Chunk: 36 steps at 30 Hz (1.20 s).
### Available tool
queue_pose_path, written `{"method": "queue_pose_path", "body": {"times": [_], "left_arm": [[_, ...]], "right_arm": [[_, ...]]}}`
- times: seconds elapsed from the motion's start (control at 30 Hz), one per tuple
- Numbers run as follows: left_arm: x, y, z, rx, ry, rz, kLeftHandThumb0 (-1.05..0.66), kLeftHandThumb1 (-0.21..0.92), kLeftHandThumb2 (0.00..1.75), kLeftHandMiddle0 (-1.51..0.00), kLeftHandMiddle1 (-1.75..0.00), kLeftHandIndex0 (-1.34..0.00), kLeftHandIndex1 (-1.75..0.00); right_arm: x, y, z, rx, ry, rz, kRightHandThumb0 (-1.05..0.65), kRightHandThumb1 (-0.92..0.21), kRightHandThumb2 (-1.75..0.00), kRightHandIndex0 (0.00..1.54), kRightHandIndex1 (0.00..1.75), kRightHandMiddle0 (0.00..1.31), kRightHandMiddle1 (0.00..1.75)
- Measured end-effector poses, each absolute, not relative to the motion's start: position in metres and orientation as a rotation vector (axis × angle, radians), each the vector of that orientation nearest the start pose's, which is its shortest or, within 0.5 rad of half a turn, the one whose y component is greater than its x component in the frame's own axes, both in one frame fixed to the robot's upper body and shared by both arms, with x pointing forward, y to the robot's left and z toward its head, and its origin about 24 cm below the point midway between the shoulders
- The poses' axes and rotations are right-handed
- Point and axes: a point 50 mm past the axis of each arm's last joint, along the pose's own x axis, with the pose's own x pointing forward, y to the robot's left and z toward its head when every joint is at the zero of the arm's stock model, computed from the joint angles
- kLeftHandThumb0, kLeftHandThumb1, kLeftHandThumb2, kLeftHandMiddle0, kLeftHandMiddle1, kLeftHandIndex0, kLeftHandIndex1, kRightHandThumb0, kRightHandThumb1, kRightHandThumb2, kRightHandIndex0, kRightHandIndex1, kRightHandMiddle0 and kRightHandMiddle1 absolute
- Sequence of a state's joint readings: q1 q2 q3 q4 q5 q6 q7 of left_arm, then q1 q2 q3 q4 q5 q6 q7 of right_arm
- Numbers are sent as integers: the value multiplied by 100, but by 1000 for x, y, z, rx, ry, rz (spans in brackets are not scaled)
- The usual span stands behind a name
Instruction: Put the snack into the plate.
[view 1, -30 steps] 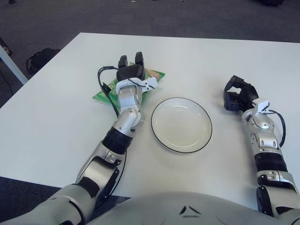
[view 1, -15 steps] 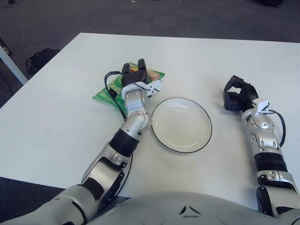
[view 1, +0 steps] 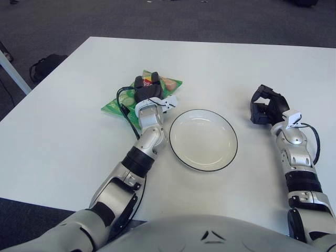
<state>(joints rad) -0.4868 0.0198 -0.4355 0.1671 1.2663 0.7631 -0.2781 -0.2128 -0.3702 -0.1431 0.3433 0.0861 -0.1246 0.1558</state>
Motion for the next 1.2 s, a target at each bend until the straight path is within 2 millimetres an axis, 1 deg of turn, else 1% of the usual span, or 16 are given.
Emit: {"method": "queue_pose_path", "body": {"times": [0.5,0.73,0.8,0.9,0.93,0.97,1.0,1.03,1.07,1.1,1.13,1.17,1.2], "left_arm": [[326,89,88,1456,219,92,-105,92,98,0,0,0,0],[336,104,76,1474,198,149,-105,92,94,0,0,0,0],[338,109,73,1468,189,170,-105,92,91,0,0,-2,-1],[342,115,68,1460,153,215,-105,92,87,-3,-3,-1,-16],[343,116,67,1461,144,226,-105,92,85,-2,-12,0,-23],[345,118,66,1457,132,242,-104,92,81,-1,-28,0,-33],[346,120,65,1454,125,253,-104,92,78,-1,-38,0,-39],[348,122,64,1451,117,267,-103,92,77,-1,-46,0,-42],[350,123,63,1448,112,278,-103,92,74,0,-58,0,-47],[351,125,62,1443,109,289,-102,92,71,0,-74,0,-54],[353,126,61,1441,105,298,-102,92,70,0,-79,0,-56],[354,128,60,1438,101,309,-99,92,64,0,-97,0,-65],[355,129,59,1430,97,320,-97,92,61,0,-109,0,-71]], "right_arm": [[289,-251,60,-283,-10,-5,-49,-29,-135,132,175,64,175],[289,-250,60,-295,-14,-2,-49,-29,-135,132,175,64,175],[288,-250,60,-296,-13,-1,-49,-29,-135,132,175,64,175],[288,-250,61,-297,-19,-1,-49,-29,-135,132,175,64,175],[288,-250,62,-297,-22,-2,-49,-29,-135,132,175,64,175],[288,-250,63,-298,-27,-2,-49,-29,-135,132,175,64,175],[289,-250,64,-298,-31,-2,-49,-29,-135,132,175,64,175],[289,-250,65,-299,-34,-2,-49,-29,-135,132,175,64,175],[289,-250,66,-299,-36,-2,-49,-29,-135,132,175,64,175],[289,-250,66,-299,-37,-2,-50,-29,-135,132,175,64,175],[289,-250,66,-299,-36,-2,-50,-29,-135,132,175,64,175],[289,-250,66,-299,-36,-2,-50,-29,-135,131,175,64,175],[289,-249,66,-298,-35,-2,-50,-28,-136,131,175,64,175]]}}
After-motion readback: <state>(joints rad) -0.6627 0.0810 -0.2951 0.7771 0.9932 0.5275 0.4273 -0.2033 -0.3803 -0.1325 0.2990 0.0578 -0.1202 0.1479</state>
